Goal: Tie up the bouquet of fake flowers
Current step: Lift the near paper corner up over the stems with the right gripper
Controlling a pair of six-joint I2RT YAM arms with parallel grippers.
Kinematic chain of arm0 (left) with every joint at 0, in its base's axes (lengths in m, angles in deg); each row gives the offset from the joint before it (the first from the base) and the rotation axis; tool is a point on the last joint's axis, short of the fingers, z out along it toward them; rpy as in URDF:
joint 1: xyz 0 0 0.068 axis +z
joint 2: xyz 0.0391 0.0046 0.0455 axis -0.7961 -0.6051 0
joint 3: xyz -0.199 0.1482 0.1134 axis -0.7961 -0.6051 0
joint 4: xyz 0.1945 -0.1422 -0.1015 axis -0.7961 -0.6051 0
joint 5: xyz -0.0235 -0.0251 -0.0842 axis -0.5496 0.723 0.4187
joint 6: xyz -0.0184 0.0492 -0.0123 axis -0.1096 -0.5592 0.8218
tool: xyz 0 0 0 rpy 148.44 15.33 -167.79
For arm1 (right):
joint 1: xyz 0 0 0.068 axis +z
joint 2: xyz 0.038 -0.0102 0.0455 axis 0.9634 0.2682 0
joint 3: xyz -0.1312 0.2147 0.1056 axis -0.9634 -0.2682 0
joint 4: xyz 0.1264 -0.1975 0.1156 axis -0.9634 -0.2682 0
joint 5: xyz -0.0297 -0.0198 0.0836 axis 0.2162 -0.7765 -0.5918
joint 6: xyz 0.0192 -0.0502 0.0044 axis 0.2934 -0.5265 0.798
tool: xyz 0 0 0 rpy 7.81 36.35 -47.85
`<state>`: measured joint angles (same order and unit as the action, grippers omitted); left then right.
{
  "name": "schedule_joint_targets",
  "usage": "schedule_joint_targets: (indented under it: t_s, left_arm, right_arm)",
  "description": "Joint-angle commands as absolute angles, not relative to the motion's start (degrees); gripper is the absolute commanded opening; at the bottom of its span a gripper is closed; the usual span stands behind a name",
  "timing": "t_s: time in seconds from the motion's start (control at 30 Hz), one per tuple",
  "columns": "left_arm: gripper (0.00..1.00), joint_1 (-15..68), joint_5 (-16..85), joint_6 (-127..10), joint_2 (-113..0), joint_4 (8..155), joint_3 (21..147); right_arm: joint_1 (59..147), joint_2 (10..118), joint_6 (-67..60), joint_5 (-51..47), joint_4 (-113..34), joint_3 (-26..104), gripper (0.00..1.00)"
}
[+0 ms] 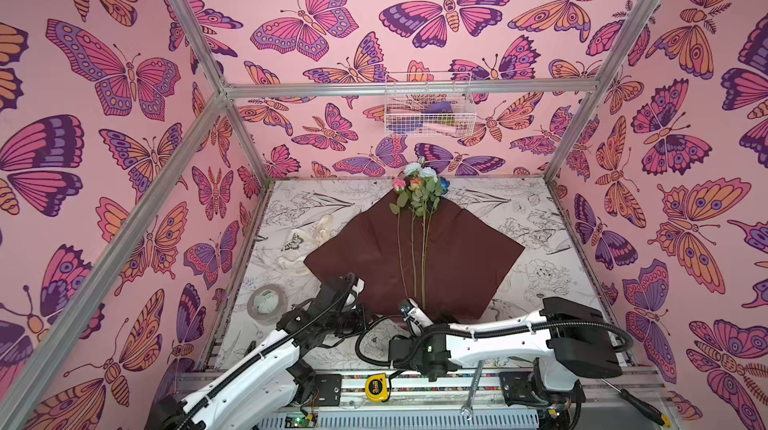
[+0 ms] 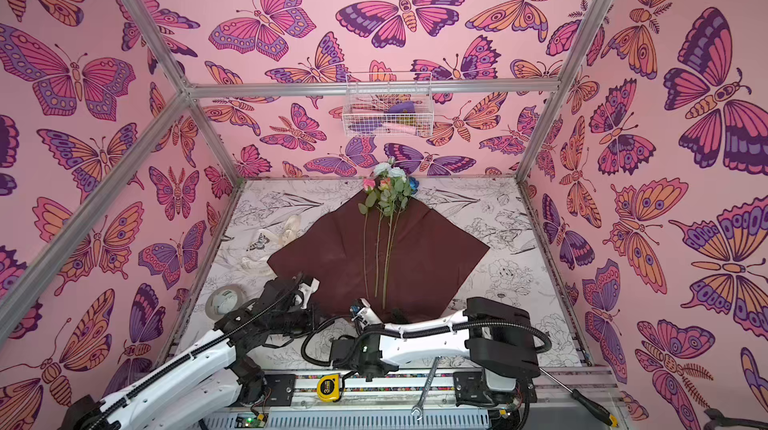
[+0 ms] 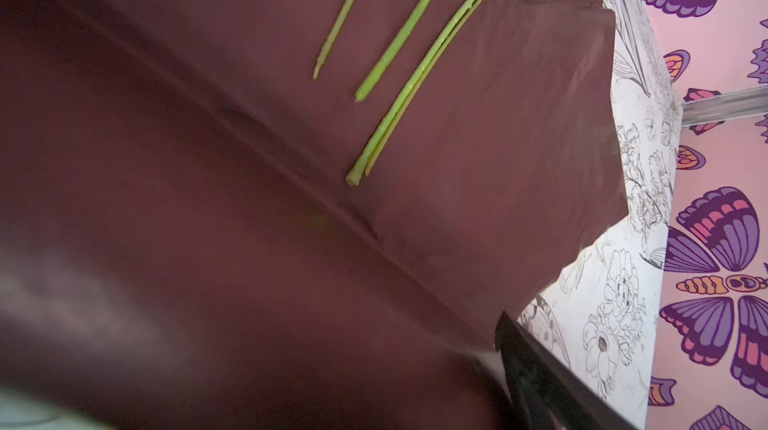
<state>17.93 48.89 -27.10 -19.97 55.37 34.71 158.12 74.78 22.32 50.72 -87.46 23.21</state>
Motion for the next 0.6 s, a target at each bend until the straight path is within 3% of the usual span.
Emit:
schedule_joint_targets:
  t_s: [0.0,0.57]
  left_arm:
    - [0.03,18.1,47.1,-27.1,-19.3,52.7,34.5]
    - [0.04,18.1,44.7,-31.9,-28.7,56.7,39.6]
  right_arm:
    - [155.7,73.2,18.8,51.5,-84.0,23.7,0.94]
    - [147.0,69.1,12.0,42.9,-73.0,20.3,0.98]
